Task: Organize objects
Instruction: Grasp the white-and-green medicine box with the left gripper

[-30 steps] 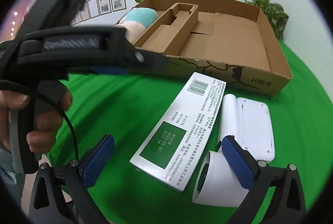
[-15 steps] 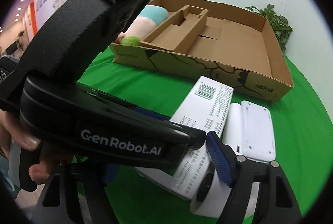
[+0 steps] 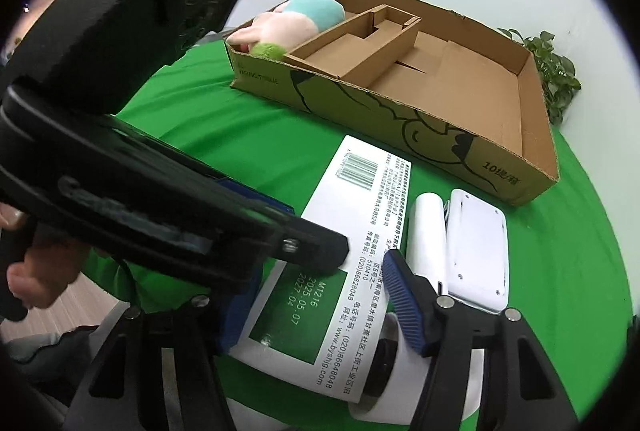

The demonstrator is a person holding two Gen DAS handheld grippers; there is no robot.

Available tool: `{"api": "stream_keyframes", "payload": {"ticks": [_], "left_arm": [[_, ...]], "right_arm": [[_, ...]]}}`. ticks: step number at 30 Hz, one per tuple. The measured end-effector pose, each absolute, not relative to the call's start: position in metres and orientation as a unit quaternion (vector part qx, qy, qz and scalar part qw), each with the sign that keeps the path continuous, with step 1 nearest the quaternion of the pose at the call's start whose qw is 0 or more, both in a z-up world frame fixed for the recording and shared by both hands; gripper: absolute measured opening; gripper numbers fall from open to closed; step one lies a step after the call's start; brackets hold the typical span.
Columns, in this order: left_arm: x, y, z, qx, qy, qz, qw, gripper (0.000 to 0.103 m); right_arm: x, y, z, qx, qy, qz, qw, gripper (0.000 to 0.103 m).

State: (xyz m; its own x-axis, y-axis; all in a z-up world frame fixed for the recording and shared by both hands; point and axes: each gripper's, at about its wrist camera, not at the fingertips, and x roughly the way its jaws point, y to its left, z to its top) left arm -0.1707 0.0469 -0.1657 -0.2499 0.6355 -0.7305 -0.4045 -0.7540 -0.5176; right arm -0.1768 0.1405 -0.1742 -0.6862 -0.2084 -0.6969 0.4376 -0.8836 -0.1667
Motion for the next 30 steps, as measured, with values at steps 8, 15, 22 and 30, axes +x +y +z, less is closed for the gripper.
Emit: {"api": "stream_keyframes", "payload": {"ticks": [8, 15, 22, 30], "left_arm": [[-0.176, 0.035, -0.168, -0.516, -0.131, 0.779, 0.33, 0.035], [-0.194, 0.039, -0.175, -0.529, -0.142, 0.779, 0.307, 0.059], [-0.191, 0.03, -0.173, -0.526, -0.144, 0.778, 0.313, 0.057], [-0.182, 0.009, -0.164, -0.508, -0.154, 0.797, 0.289, 0.05]], "right_arm": [[-0.182, 0.134, -0.17, 0.365, 0.165, -0.901, 0.166, 0.038], [-0.195, 0.149, -0.179, 0.411, 0.154, -0.884, 0.162, 0.069], [-0.202, 0.14, -0.179, 0.416, 0.143, -0.881, 0.174, 0.065], [-0.196, 0.135, -0.176, 0.401, 0.08, -0.892, 0.189, 0.064]]}}
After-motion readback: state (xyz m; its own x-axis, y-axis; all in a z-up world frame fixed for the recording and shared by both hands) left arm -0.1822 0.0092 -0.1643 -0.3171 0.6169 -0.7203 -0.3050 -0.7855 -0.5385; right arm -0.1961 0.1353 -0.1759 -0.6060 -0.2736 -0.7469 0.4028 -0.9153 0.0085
